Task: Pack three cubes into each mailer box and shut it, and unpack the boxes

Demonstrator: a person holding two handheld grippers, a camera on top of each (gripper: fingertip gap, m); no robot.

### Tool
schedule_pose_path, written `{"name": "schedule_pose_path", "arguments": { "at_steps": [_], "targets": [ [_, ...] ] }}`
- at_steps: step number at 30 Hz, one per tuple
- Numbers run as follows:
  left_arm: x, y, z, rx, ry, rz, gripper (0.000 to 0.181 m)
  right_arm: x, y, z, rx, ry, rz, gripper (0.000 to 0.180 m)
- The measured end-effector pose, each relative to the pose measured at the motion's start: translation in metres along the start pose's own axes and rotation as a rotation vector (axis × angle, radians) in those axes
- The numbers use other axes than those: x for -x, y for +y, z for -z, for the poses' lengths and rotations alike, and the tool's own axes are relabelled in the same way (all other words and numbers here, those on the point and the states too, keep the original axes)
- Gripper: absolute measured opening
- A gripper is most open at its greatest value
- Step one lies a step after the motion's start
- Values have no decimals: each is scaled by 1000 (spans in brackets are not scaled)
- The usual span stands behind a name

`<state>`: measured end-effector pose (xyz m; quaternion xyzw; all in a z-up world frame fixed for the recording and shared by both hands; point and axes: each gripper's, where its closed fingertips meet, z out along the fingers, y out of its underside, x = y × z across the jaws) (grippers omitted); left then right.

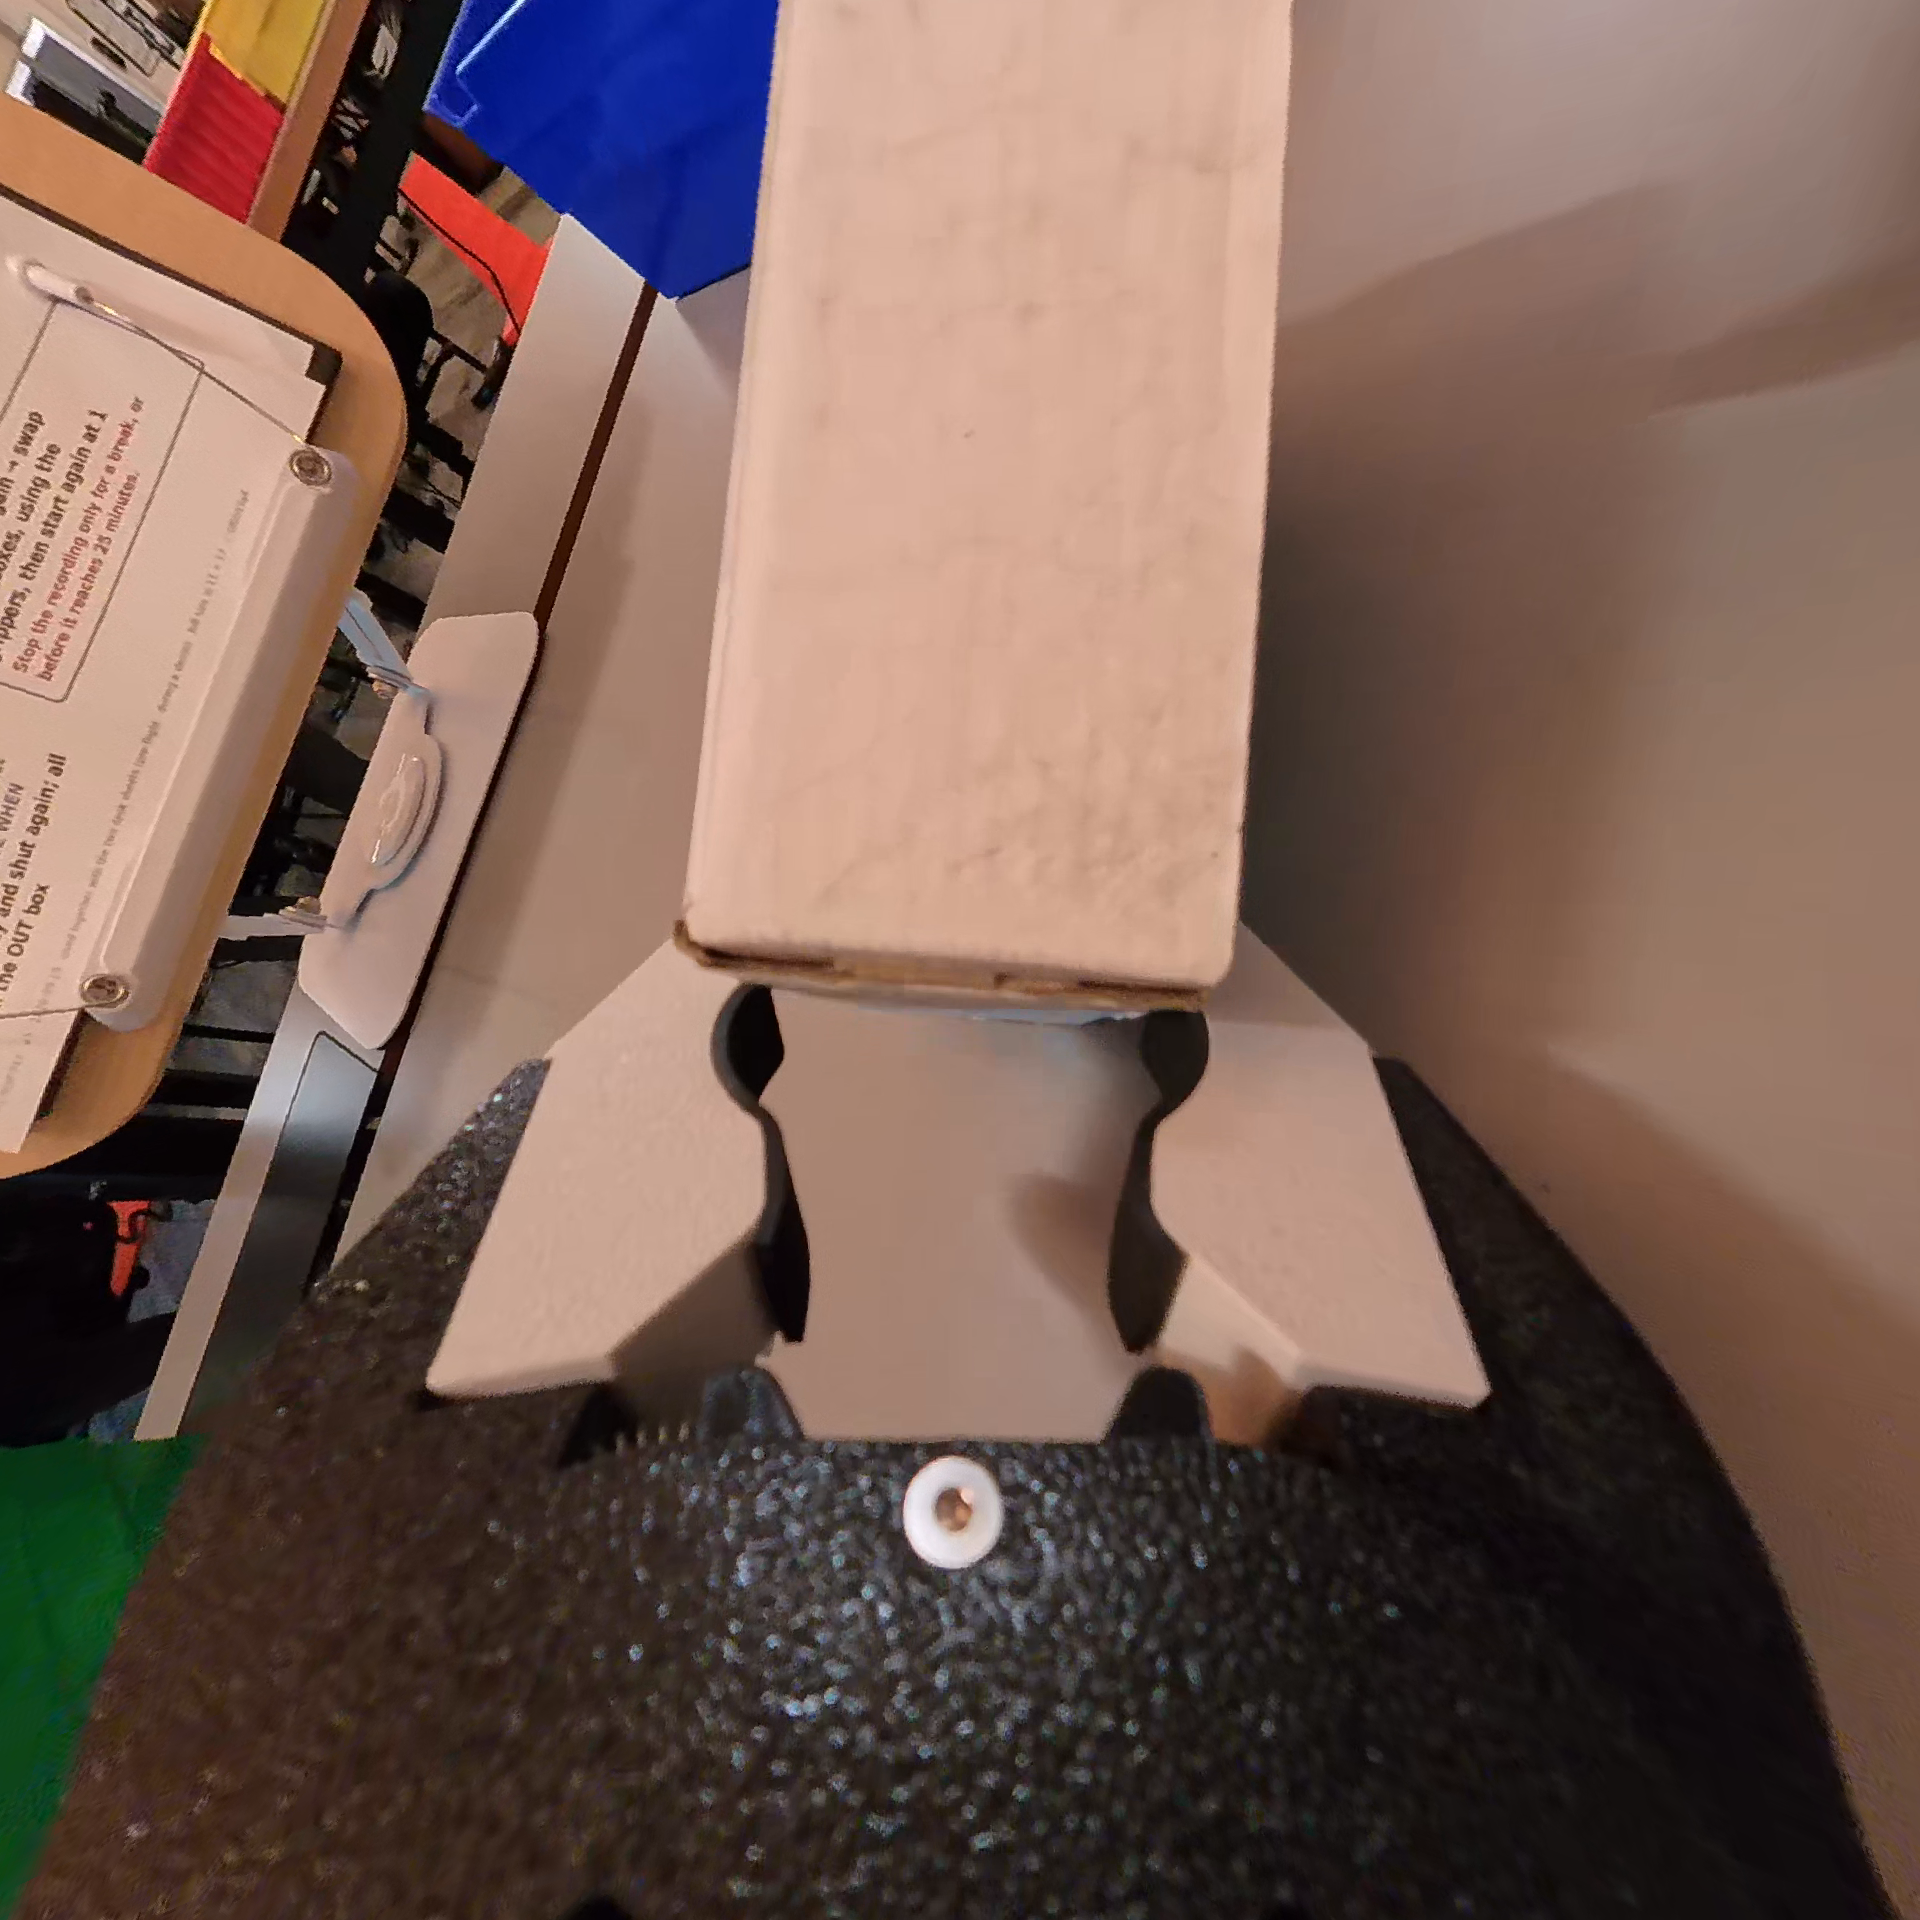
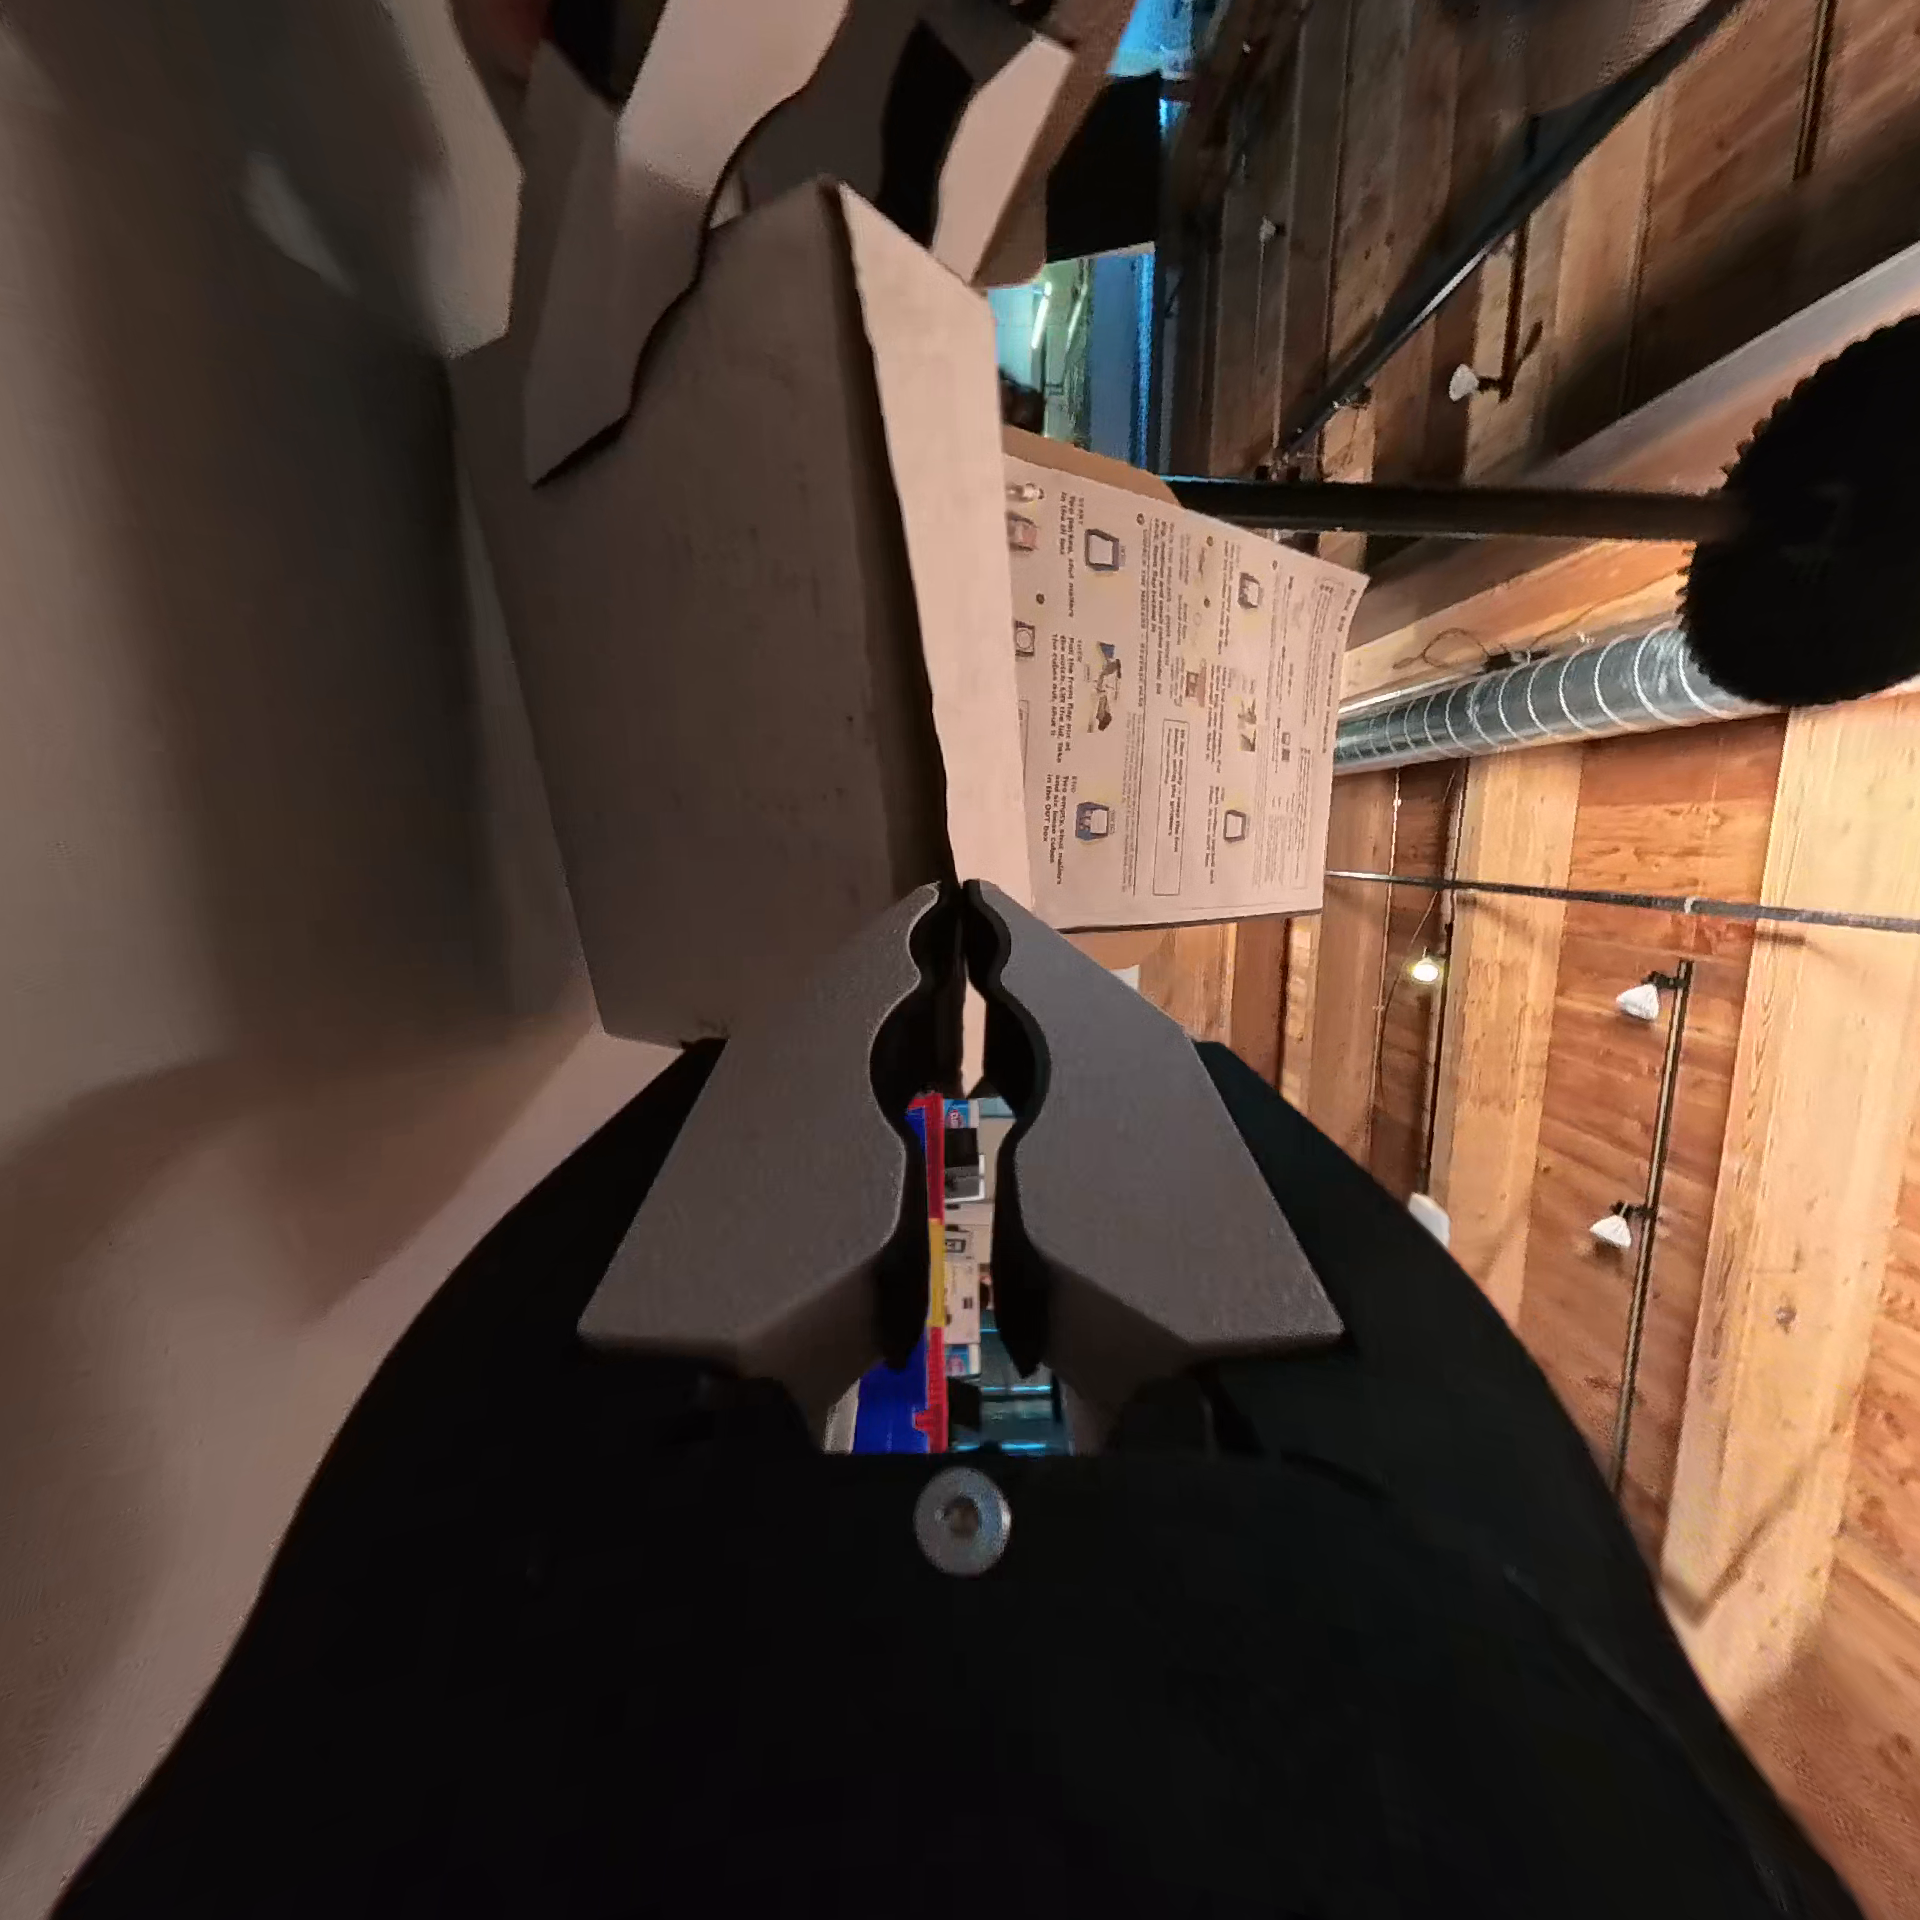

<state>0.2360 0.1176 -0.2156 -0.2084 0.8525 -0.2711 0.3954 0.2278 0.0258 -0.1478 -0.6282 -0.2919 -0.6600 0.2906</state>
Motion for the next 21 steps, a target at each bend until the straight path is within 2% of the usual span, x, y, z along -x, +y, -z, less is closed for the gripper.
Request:
{"name": "schedule_pose_path", "arguments": {
  "at_steps": [2, 5, 8, 10, 11, 12, 13, 16, 18, 21],
  "targets": [
    [0, -2, -1, -16, 4, 13, 69, 3, 1, -2, 26, -14, -13, 0],
    [-3, -7, -6, -12, 17, -20, 69, 11, 6, -5, 55, -42, 186, 4],
    [-3, -8, -6, -22, 30, -14, 69, 4, 2, -4, 46, 18, 324, 19],
    [-4, -10, -7, -53, 34, -4, 69, 0, 0, -3, 36, 30, 323, 27],
    [-4, -12, -7, -79, 42, 3, 69, 1, 2, -4, 32, 22, 308, 27],
    [-6, -16, -6, -127, 55, 11, 69, 9, 6, -6, 42, -42, 280, 7],
    [-8, -20, -5, -187, 70, 23, 70, 13, 10, -8, 56, -61, 230, 3],
    [-13, -27, -2, -296, 96, 59, 74, 15, 10, -5, 44, -64, 164, 2],
    [-13, -27, -7, -317, 45, 4, 93, 17, 5, -2, 12, -83, 103, 3],
    [-12, -29, -15, -334, -39, -108, 103, 17, 4, -3, -5, -111, 105, 3]
  ]
}}
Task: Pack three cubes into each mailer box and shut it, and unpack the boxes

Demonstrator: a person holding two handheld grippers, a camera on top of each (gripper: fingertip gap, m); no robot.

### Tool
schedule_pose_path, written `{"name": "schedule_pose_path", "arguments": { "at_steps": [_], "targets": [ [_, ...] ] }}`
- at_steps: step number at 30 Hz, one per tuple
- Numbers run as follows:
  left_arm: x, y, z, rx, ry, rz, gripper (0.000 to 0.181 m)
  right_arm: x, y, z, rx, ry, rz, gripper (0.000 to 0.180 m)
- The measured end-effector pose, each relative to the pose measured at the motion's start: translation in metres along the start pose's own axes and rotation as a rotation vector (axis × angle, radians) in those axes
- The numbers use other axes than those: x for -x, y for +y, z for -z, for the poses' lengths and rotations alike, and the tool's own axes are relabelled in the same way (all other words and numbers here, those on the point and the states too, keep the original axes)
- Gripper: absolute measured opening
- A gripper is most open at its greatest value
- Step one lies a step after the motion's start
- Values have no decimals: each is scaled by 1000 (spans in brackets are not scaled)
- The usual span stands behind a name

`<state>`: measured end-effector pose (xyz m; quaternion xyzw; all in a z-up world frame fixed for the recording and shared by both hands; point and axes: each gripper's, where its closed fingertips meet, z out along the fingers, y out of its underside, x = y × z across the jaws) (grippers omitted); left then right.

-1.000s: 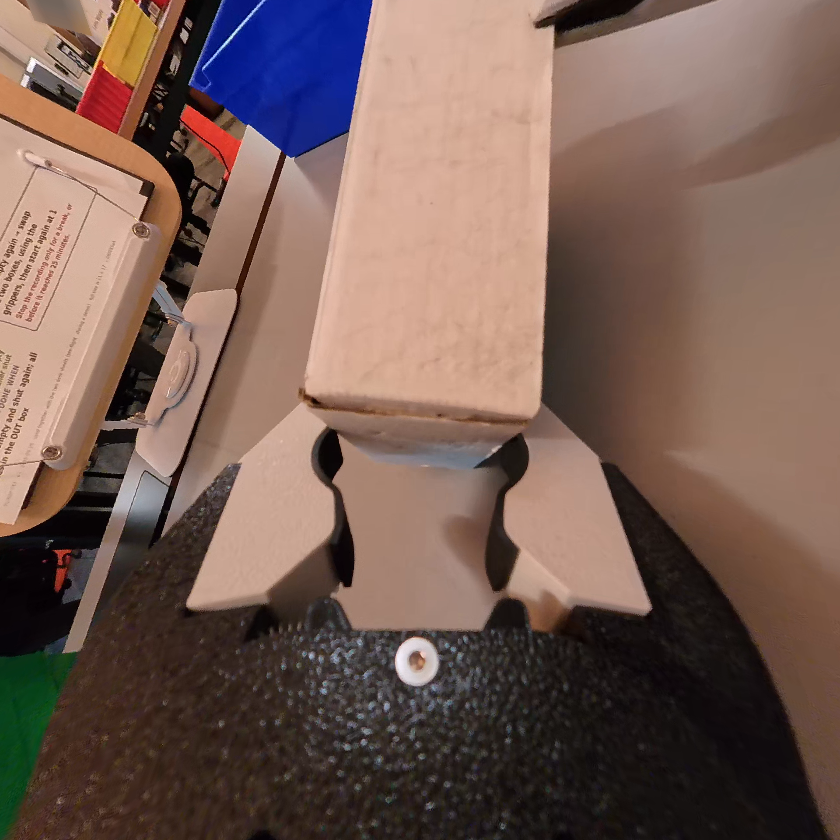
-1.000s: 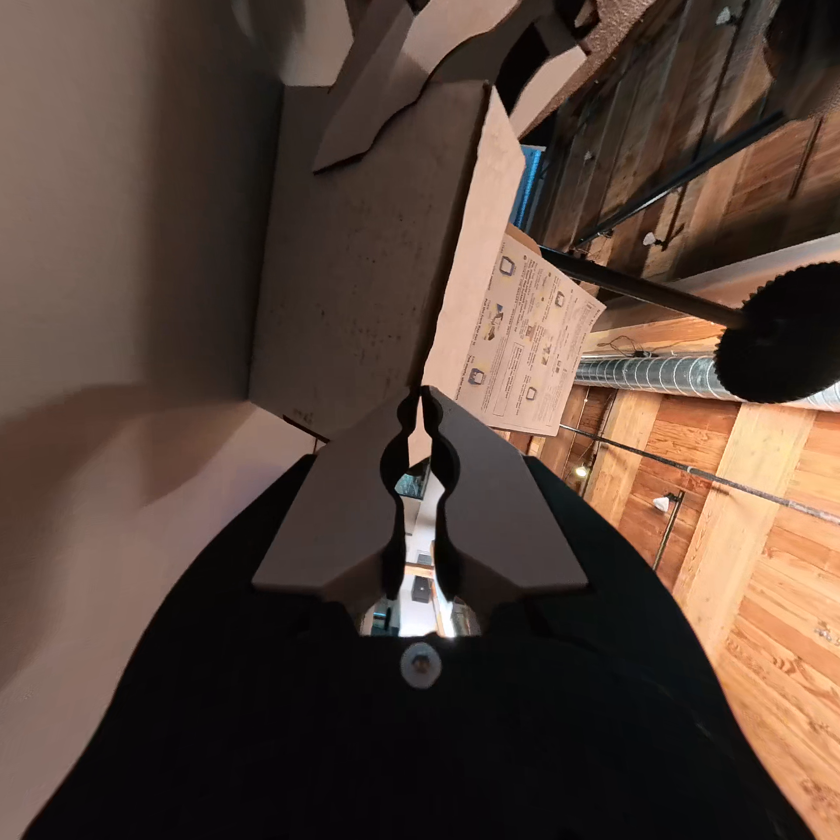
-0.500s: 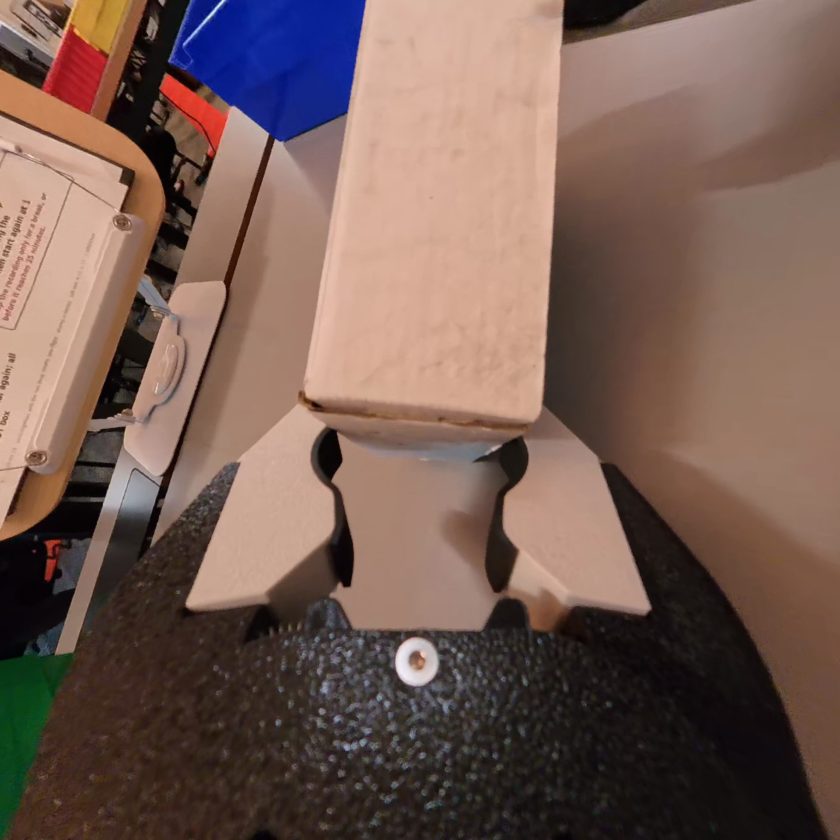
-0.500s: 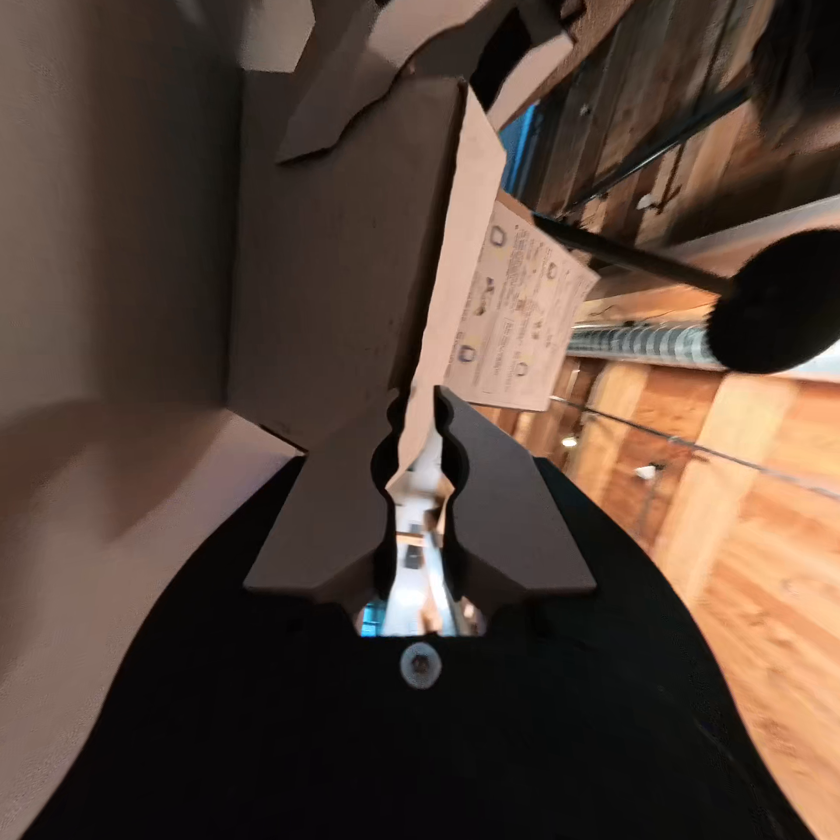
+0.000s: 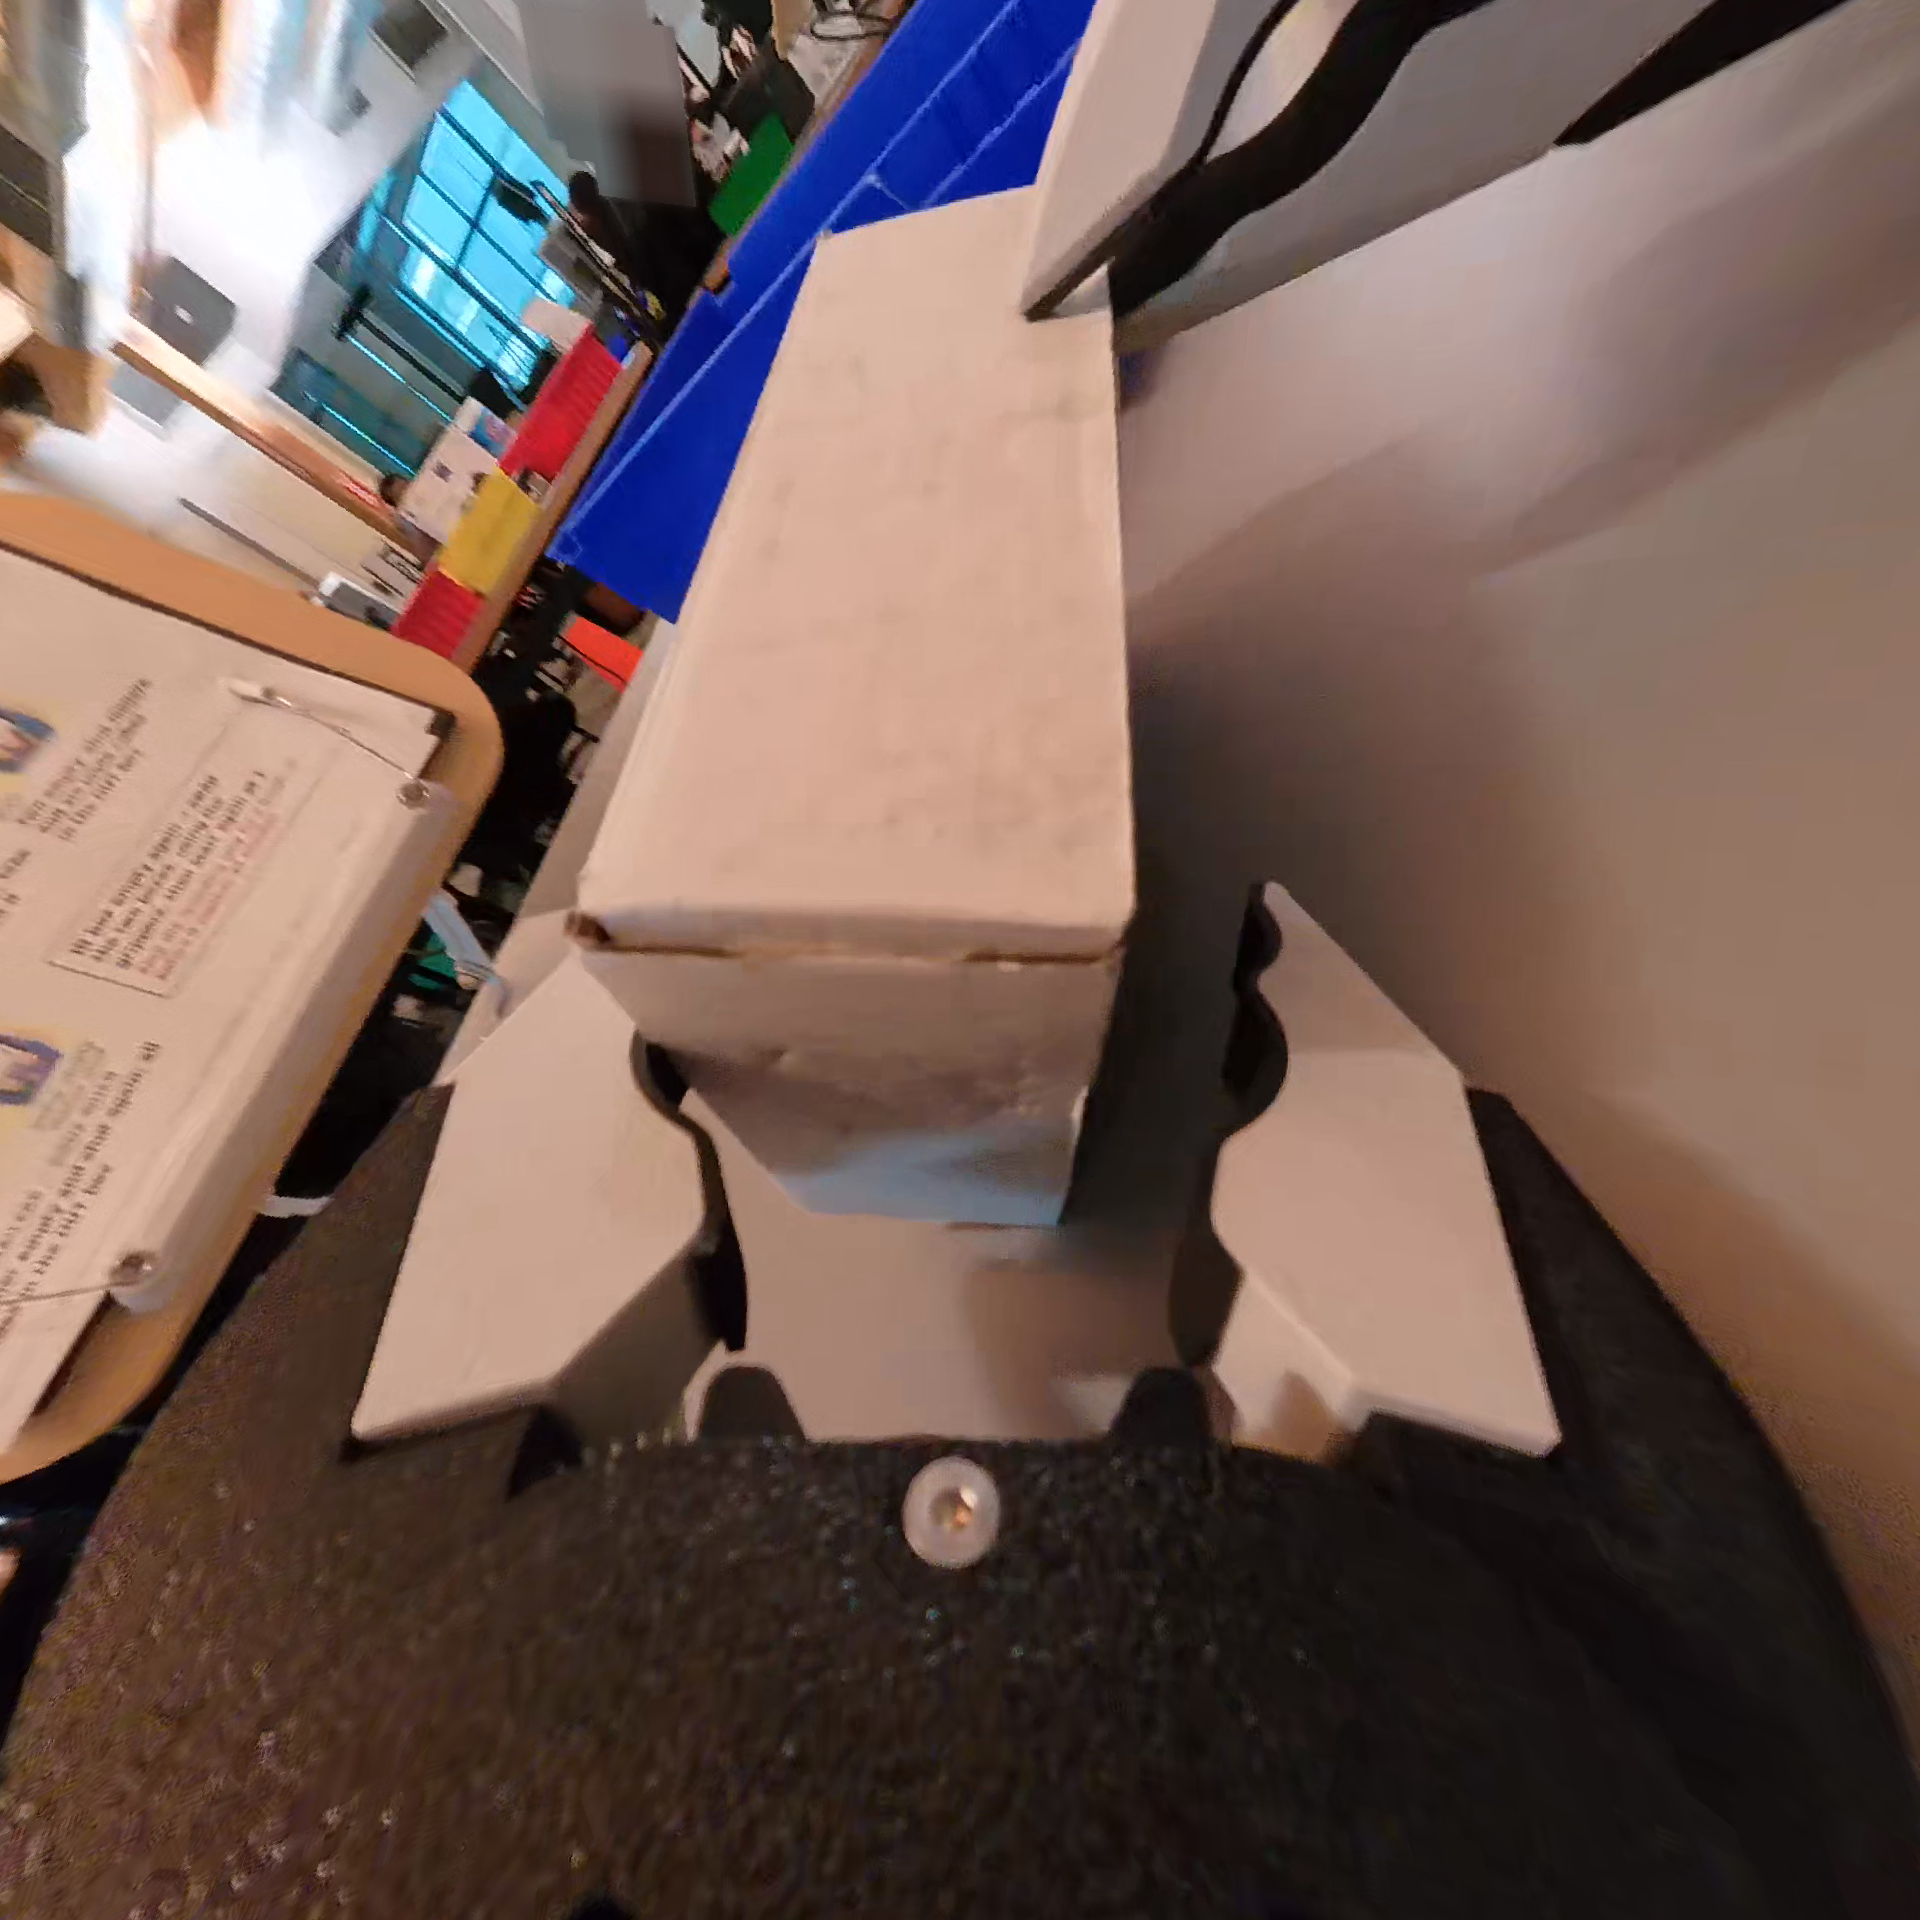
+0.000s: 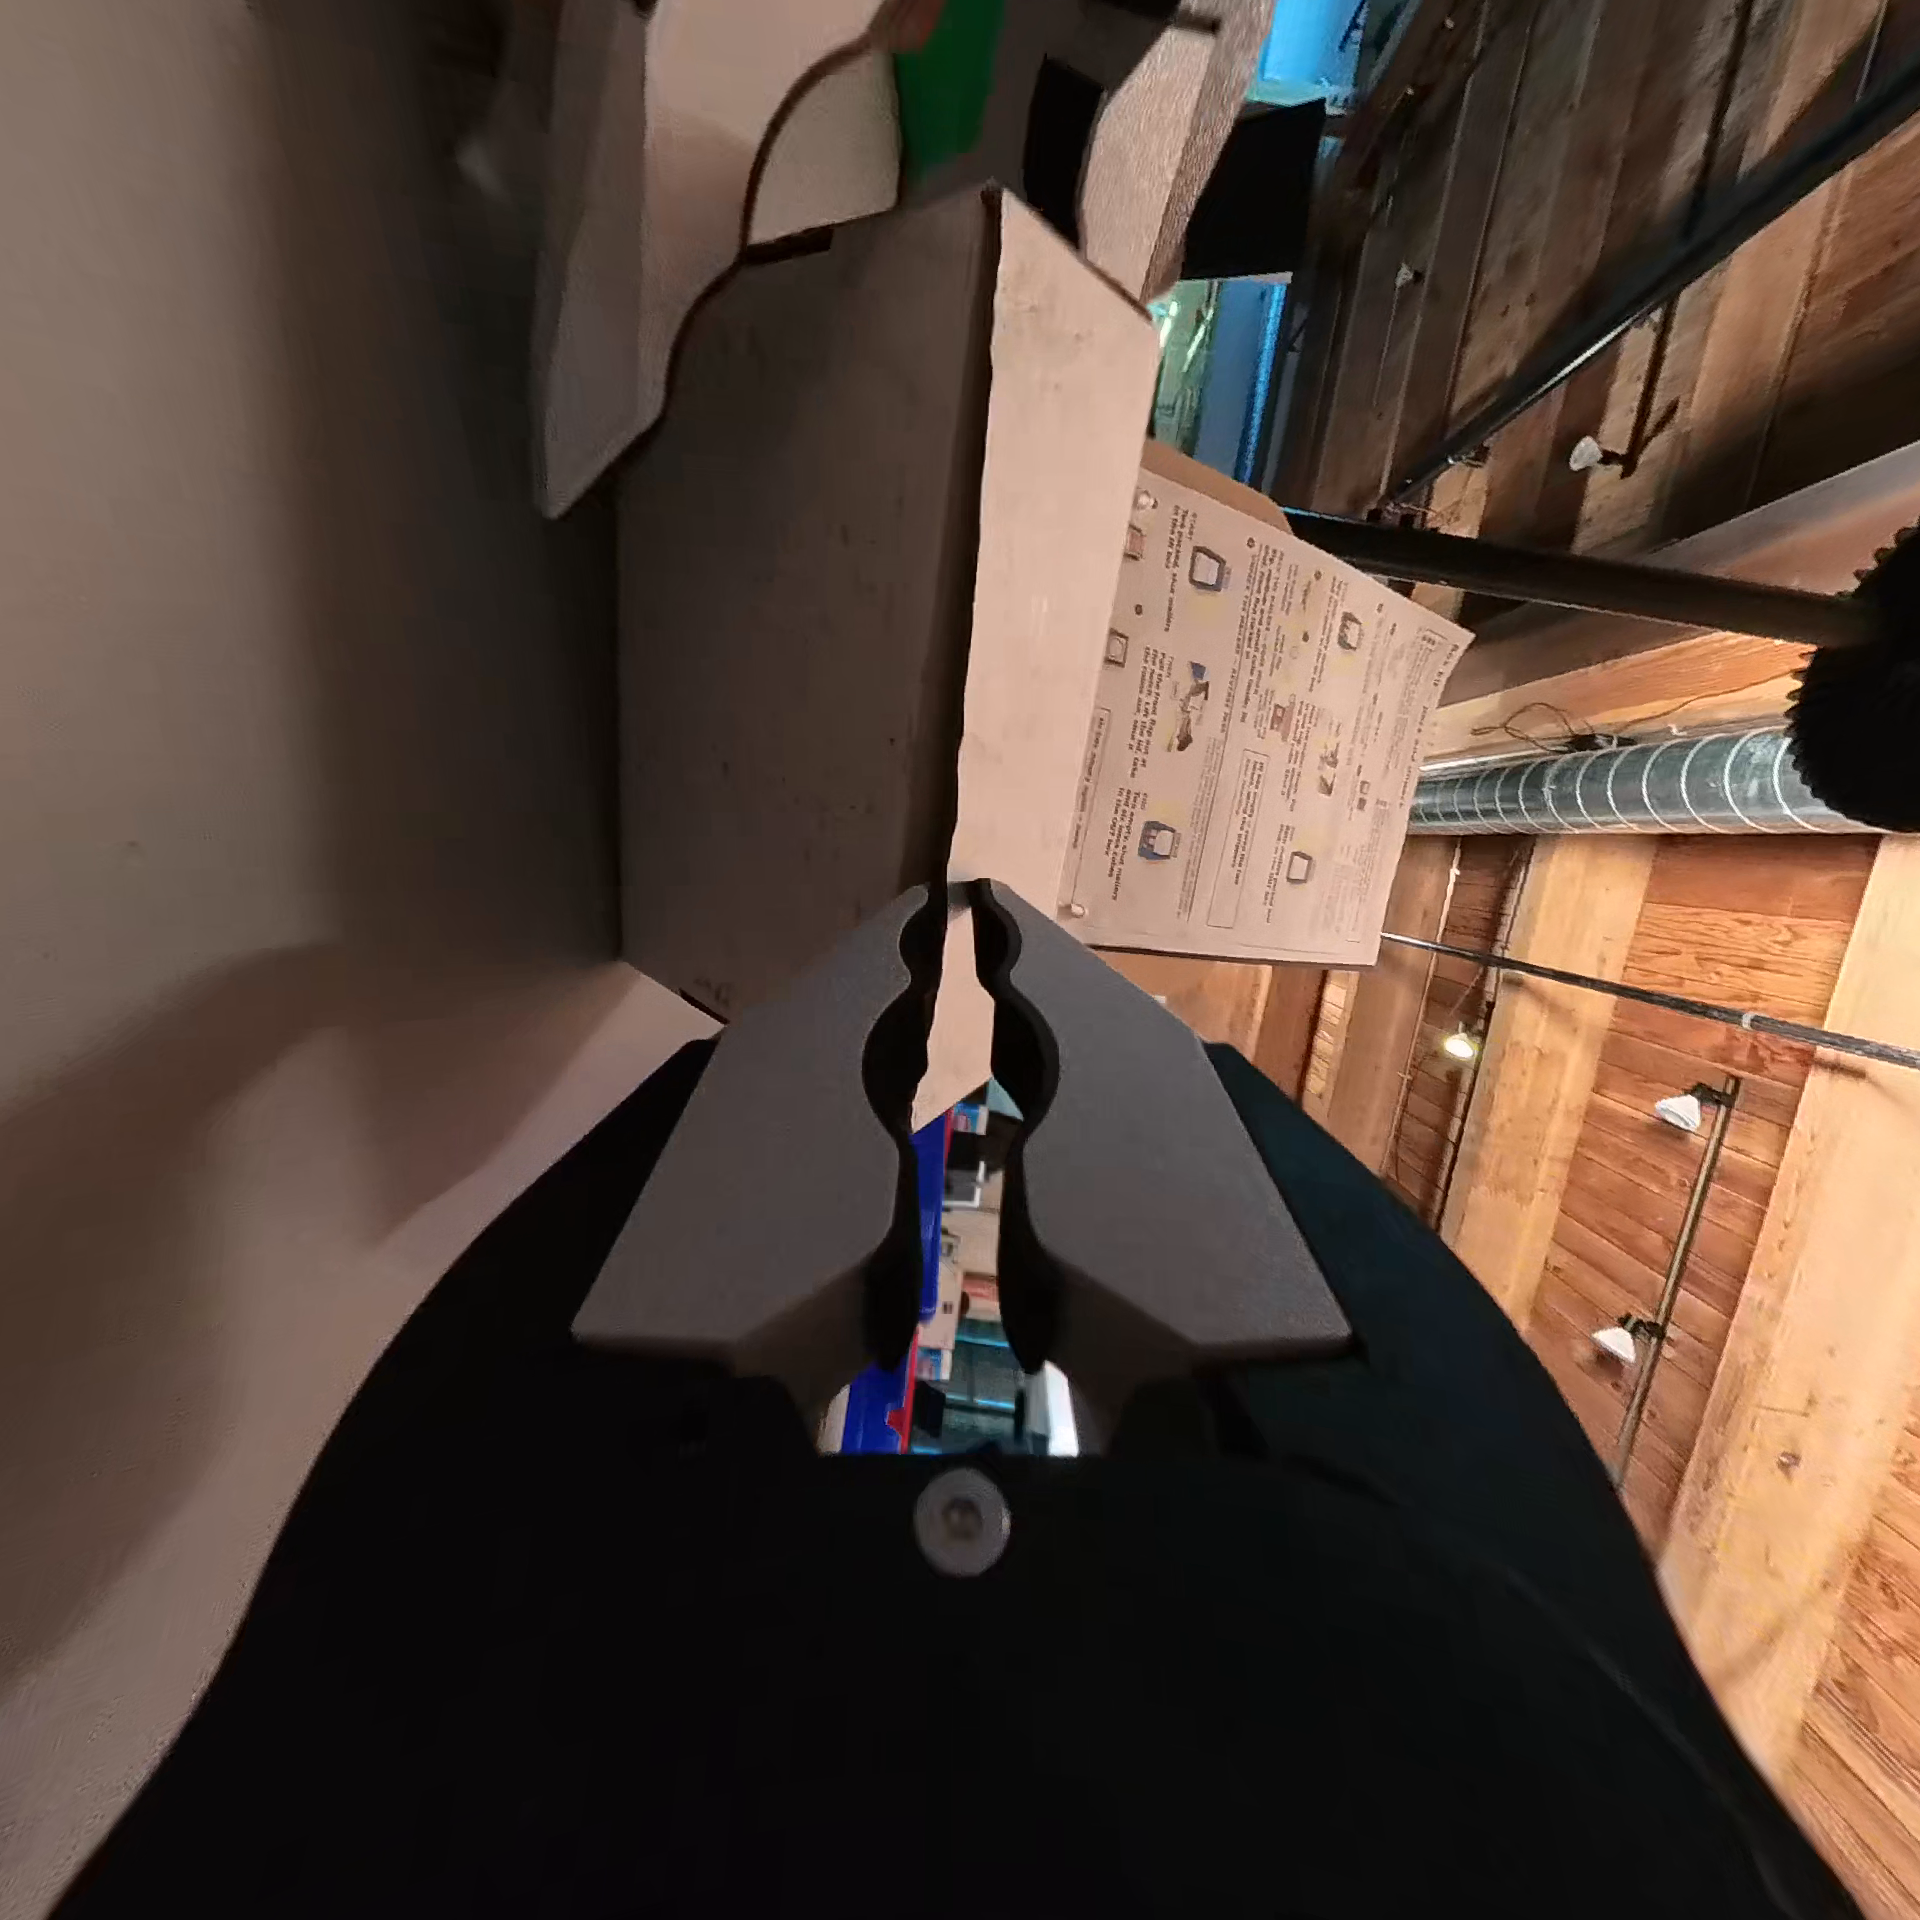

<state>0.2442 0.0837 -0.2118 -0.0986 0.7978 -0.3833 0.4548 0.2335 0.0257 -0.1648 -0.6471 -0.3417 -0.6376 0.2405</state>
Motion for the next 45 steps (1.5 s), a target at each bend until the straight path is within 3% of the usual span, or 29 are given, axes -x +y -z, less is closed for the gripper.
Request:
{"name": "schedule_pose_path", "arguments": {
  "at_steps": [2, 4, 8, 12, 14, 17, 21, 36, 38, 40, 41, 43, 45],
  "targets": [
    [9, -3, -3, -37, -58, -25, 102, 0, 0, 0, -29, -18, -37, 3],
    [13, -1, -6, -43, -72, -46, 79, 0, -1, 1, -48, -28, -52, 3],
    [11, 1, -8, -38, -25, -14, 75, 0, -2, 3, -22, 10, 56, 5],
    [10, 2, -8, -26, -9, 1, 75, -19, -8, 8, -8, 150, 205, 44],
    [10, 3, -9, -20, -1, 12, 74, -23, -9, 9, -15, 158, 199, 53],
    [12, 4, -10, -9, 1, 43, 74, -19, -5, 3, -20, 130, 207, 41],
    [14, 5, -11, -1, 1, 59, 73, -2, 2, -5, 2, 53, 194, 3],
    [16, 9, -13, 78, -21, 107, 74, -11, 12, -8, 37, 10, -331, 2],
    [16, 9, -13, 74, -6, 112, 74, -9, 9, -10, 48, 13, -176, 4],
    [15, 9, -14, 72, 3, 105, 74, -17, -14, -9, -43, 133, 88, 25],
    [15, 9, -13, 74, 5, 98, 74, -17, -23, -9, -73, 166, 187, 25],
    [15, 10, -14, 82, 5, 111, 74, -9, -22, -15, -54, 114, 184, 2],
    [16, 10, -14, 81, 4, 108, 74, -10, -21, -15, -78, 84, 123, 2]
  ]
}}
